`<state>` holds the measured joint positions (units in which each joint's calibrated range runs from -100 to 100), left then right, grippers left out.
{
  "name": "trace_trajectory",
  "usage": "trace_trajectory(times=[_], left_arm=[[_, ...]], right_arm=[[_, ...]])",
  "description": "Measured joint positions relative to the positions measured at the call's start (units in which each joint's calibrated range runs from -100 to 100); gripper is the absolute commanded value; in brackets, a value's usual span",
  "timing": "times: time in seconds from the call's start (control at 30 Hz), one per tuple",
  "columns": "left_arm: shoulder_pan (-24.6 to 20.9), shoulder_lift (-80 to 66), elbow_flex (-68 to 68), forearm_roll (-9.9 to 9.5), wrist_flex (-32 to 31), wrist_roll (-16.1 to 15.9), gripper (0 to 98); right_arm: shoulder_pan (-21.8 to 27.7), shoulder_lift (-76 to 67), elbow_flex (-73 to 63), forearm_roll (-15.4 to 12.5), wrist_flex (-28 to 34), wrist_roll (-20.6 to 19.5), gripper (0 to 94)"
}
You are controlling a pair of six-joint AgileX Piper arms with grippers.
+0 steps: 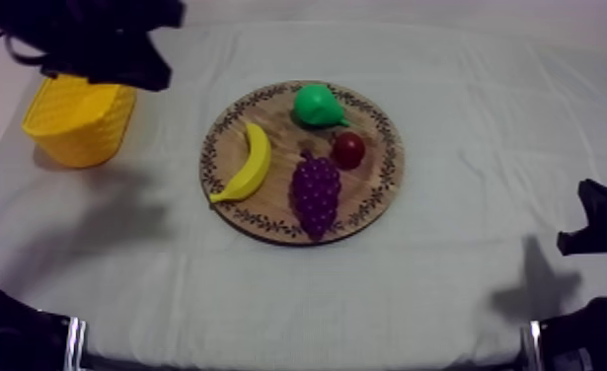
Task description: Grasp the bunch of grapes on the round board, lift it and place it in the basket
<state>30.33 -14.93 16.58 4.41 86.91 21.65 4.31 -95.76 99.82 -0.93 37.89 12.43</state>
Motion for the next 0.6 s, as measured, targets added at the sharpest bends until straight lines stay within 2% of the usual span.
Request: trace_trajectory(times=[0.2, 0.37, 0.6], left_arm=[[5.0, 10.5, -10.0, -1.58, 3.6, 4.1, 0.0], [8.3, 18.4, -18.8, -1.07, 5.5, 6.4, 0.0], [10.0, 27.0, -28.1, -0.66, 8.3, 7.7, 0.0]], right_arm=[[0.0, 0.0, 0.0, 0.0, 0.0, 0.0, 0.3], [0.0, 0.0, 0.0, 0.0, 0.0, 0.0, 0.3], [0.0, 0.0, 0.0, 0.0, 0.0, 0.0, 0.3]])
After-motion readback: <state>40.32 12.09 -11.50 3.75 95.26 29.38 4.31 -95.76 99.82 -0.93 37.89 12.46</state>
